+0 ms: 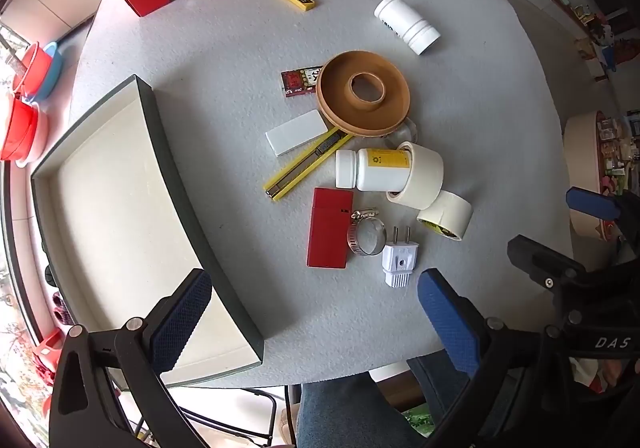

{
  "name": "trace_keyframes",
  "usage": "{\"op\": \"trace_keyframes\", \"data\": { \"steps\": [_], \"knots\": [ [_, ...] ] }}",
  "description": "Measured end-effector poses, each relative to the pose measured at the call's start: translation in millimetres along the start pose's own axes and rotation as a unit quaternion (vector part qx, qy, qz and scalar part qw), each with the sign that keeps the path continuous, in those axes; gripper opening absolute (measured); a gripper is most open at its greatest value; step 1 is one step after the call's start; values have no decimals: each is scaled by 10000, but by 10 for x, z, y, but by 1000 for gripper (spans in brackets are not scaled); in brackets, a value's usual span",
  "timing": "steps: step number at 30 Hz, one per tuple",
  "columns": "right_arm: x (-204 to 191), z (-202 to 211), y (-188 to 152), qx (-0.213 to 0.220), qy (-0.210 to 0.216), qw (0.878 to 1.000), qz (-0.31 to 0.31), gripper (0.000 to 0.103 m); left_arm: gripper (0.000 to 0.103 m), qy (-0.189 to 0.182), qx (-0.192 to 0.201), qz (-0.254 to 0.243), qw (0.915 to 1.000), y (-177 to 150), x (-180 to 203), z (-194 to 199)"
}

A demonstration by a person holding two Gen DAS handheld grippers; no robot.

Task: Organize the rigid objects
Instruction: 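Move both grippers toward the pile of objects beside the tray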

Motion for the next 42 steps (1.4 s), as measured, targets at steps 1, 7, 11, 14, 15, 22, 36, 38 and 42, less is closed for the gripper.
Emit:
{"op": "trace_keyframes", "data": {
  "steps": [1,7,11,14,15,22,36,38,42],
  "knots": [
    [5,-6,-1,-9,-3,10000,-4,103,103,-5,-10,-1,10000,0,0,-1],
    [39,-37,-29,-70,-32,10000,-24,103,103,-18,-69,-11,10000,-5,24,-82],
    [63,-58,-53,-90,-86,9999,-49,103,103,-46,-129,-46,9999,-28,72,-169],
    [89,-77,-81,-130,-131,9998,-67,103,103,-46,-137,-93,9999,-44,89,-278],
    [98,-80,-94,-142,-144,9998,-73,103,103,-31,-120,-108,9999,-39,91,-319],
    [134,-112,-154,-223,-176,9995,-133,103,103,-210,-161,66,9996,-195,-16,-579],
    [95,-205,-202,-357,-188,9991,-124,103,103,-738,-505,141,9959,-489,80,-784],
    [75,-215,-205,-381,-188,9991,-89,103,103,-665,-494,175,9964,-543,-15,-817],
    [35,-234,-196,-400,-189,9990,-14,103,103,-541,-411,246,9974,-677,-241,-893]
  ]
}}
Point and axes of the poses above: each gripper's, at about its wrist camera, not at the fingertips, and z roughly against the way its jaws point, x to its right, y to its top, the point moved 1 cm from there along -z, roughly the way its jaws point, and after that the axes turned 9 degrees about x, right-handed, at the moved point
